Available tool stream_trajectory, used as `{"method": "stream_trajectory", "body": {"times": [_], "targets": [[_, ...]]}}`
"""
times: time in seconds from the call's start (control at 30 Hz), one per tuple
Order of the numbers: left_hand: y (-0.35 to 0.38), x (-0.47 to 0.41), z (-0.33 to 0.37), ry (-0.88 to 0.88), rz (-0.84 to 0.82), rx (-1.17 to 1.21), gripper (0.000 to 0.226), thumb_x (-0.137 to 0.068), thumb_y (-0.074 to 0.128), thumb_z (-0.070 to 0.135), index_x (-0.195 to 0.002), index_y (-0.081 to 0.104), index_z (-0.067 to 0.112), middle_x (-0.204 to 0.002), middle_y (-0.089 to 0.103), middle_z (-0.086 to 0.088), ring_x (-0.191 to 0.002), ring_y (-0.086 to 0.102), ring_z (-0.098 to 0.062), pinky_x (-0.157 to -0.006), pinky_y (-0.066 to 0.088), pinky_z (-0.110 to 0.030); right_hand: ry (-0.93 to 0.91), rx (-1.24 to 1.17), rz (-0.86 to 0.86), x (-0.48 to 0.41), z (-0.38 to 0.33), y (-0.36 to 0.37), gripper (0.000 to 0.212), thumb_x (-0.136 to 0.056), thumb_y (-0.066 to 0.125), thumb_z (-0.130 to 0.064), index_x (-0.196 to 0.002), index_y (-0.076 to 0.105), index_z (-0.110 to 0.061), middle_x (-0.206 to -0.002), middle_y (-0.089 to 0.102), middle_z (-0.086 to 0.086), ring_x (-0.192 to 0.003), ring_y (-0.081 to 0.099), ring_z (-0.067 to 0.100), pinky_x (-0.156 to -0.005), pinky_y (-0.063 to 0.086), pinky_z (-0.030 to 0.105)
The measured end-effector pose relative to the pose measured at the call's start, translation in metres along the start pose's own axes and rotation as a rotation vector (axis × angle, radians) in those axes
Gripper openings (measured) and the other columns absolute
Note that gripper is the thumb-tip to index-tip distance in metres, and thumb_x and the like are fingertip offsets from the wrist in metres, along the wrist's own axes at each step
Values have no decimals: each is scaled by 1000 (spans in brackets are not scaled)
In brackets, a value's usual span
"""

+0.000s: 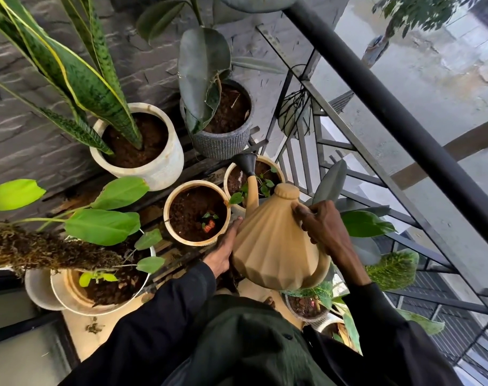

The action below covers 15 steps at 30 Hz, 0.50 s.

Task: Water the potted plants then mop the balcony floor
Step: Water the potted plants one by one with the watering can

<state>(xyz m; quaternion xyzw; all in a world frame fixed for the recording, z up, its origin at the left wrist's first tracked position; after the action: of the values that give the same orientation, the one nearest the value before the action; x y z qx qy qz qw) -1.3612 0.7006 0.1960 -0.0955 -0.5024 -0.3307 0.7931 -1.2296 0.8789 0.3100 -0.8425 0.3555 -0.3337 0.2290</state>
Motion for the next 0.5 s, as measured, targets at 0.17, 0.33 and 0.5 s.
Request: {"method": "stream_trajectory", "body": {"times": [0.17,0.33,0.5], "targets": [[-3,-4,0,18,9,-24,59,-99,50,60,-148,50,26,-137,62,-10,-98,59,-15,-76,46,-32,-4,4,3,-2,3,3,60,-104,64,-41,-79,70,12,-68,70,28,-39,55,20,-45,49,37],[-7,-4,0,5,33,-27,60,-97,52,61,-145,52,25,-128,64,-6,-97,59,-15,-85,45,-34,-2,8,22,0,6,6,57,-104,64,-40,-80,71,11,-66,71,26,-36,54,17,-42,49,34],[-5,-2,1,33,14,-19,61,-96,54,60,-148,48,28,-136,61,-4,-110,58,-20,-86,45,-35,24,-27,82,10,16,8,55,-102,67,-43,-81,72,8,-70,69,30,-44,52,22,-44,49,38]]}}
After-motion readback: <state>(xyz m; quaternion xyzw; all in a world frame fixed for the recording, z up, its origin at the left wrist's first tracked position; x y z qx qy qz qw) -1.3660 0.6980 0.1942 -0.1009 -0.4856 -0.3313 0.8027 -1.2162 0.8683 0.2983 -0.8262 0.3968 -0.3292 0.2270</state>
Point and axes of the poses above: each hand's wrist, its own x-axis away from the middle knuckle, its own y-axis out of the palm, z = x × y, the point moved 4 cm from there along -x, towards the middle knuckle
